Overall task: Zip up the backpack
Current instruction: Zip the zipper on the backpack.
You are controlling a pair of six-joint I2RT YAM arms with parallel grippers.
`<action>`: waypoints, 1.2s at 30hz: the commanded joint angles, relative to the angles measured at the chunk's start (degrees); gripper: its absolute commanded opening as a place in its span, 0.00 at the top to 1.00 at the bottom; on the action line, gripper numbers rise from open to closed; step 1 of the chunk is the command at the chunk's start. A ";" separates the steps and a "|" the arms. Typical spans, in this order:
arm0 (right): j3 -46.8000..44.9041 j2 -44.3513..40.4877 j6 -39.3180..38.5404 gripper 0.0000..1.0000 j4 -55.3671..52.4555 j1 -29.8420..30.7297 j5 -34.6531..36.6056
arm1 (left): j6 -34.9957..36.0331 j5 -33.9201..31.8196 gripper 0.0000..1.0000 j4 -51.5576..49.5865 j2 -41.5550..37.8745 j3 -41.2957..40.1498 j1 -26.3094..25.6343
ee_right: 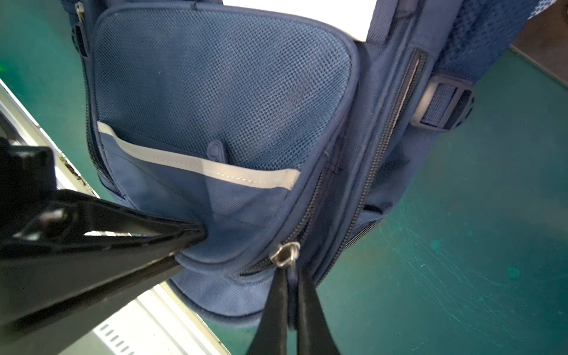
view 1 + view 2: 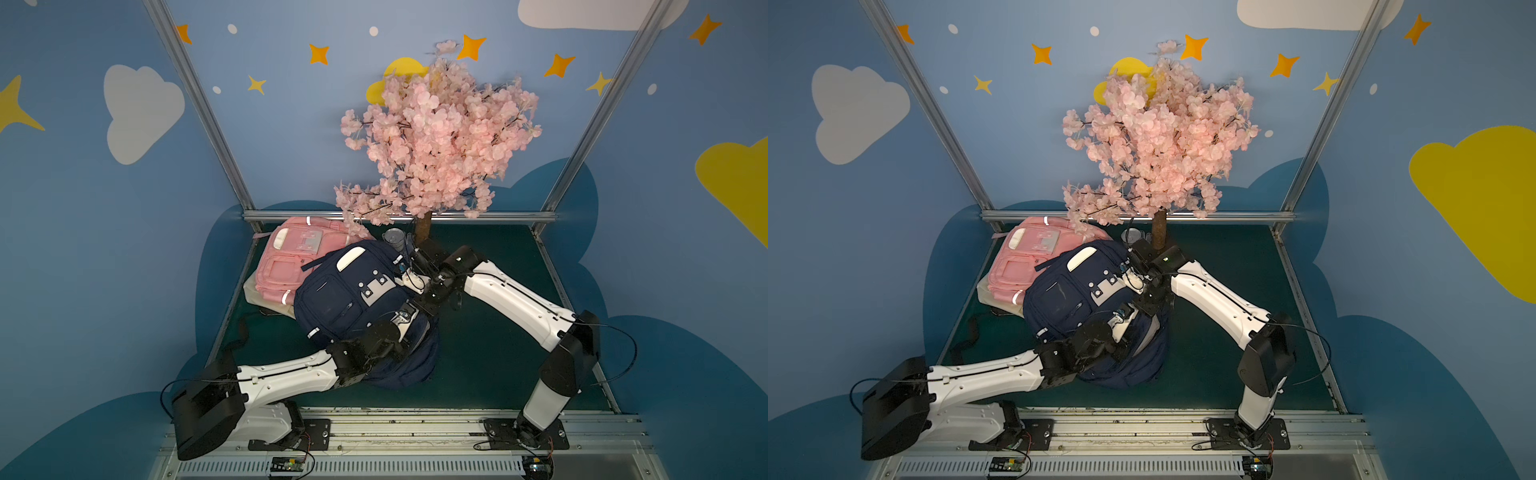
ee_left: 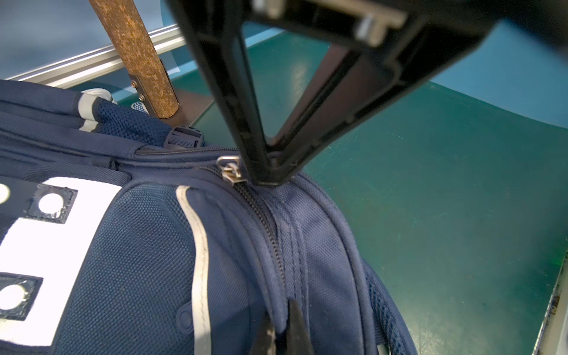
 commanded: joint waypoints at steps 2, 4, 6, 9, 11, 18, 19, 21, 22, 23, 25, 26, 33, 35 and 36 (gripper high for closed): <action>7.73 2.26 0.90 1.00 16.66 -4.33 10.91 | 1.60 11.56 0.97 -8.12 0.95 -1.37 -4.66; 8.96 3.64 1.14 1.00 16.12 -4.21 10.66 | 1.29 11.65 0.97 -7.87 1.10 -1.69 -4.78; 9.96 4.54 1.27 1.00 14.58 -3.68 10.29 | 1.02 11.51 0.97 -7.52 1.19 -1.86 -4.79; 9.56 3.98 2.41 1.00 11.49 -2.43 9.89 | 0.81 10.31 0.97 -7.47 1.20 -1.91 -4.79; 7.21 2.57 3.35 1.00 10.58 -1.98 7.81 | 0.45 9.26 0.98 -8.30 1.15 -1.67 -4.79; -3.06 -1.56 9.06 1.00 7.98 -0.17 2.32 | -0.78 5.81 0.97 -9.18 0.13 -2.55 -4.78; -4.83 -2.09 10.01 1.00 8.32 -0.21 1.65 | -0.70 6.01 0.98 -9.18 -0.03 -2.65 -4.79; -8.62 -3.30 11.79 1.00 9.82 -0.22 1.20 | -0.37 7.29 0.97 -9.73 -0.18 -2.87 -4.79; -10.73 -4.00 13.18 1.00 11.27 -0.20 0.59 | 0.07 8.33 0.97 -10.45 -0.26 -2.83 -4.79; -12.58 -4.70 14.10 1.00 12.74 -0.17 -0.49 | 0.38 8.98 0.97 -11.11 -0.27 -2.85 -4.74; -16.64 -6.35 15.80 1.00 16.31 0.11 -3.06 | 1.18 10.38 0.97 -12.76 -0.73 -3.03 -4.79; -18.25 -7.04 16.50 1.00 17.82 0.32 -3.60 | 1.17 10.77 0.98 -13.27 -0.92 -3.30 -4.79; -23.71 -10.30 16.47 0.76 22.92 0.16 -5.36 | 0.11 12.94 0.97 -13.83 -2.14 -5.77 -4.79; -24.39 -10.09 15.42 0.76 23.22 0.30 -6.90 | 0.03 12.96 0.97 -13.93 -1.91 -5.95 -4.79; -25.02 -9.80 14.99 0.76 23.82 0.40 -7.84 | -0.03 12.94 0.98 -13.86 -1.93 -6.02 -4.79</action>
